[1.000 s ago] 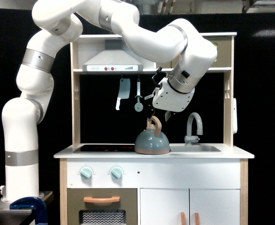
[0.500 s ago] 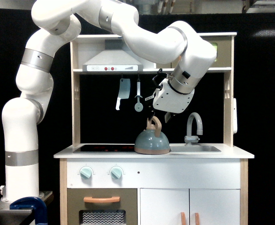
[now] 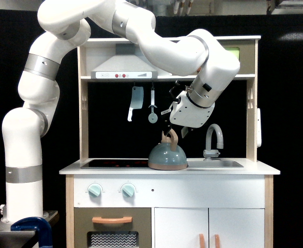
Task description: Place the teapot on the stove
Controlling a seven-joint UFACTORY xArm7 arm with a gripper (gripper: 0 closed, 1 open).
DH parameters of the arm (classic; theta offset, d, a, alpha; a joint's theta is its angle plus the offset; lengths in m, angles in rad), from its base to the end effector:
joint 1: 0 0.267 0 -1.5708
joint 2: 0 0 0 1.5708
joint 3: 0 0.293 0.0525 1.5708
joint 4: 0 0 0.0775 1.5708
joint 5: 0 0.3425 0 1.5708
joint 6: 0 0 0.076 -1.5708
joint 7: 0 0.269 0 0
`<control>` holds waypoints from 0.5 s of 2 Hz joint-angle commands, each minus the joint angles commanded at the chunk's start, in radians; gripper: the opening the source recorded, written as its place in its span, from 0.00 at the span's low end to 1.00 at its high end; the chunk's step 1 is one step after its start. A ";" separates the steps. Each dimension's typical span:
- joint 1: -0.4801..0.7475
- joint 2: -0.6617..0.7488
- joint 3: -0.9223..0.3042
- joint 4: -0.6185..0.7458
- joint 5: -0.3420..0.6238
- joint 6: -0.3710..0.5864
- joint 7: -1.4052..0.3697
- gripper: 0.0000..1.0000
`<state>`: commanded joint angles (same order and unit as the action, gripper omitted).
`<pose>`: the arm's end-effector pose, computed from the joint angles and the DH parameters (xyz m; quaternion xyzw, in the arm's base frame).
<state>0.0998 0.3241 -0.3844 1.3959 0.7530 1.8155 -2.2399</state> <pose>0.4270 0.0790 0.2350 -0.5428 -0.7085 -0.1953 0.4065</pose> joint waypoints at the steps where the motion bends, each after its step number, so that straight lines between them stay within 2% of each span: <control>1: 0.024 -0.055 0.157 -0.115 0.046 -0.167 0.085 1.00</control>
<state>0.1237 0.2694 -0.2277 1.2806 0.7985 1.6482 -2.1552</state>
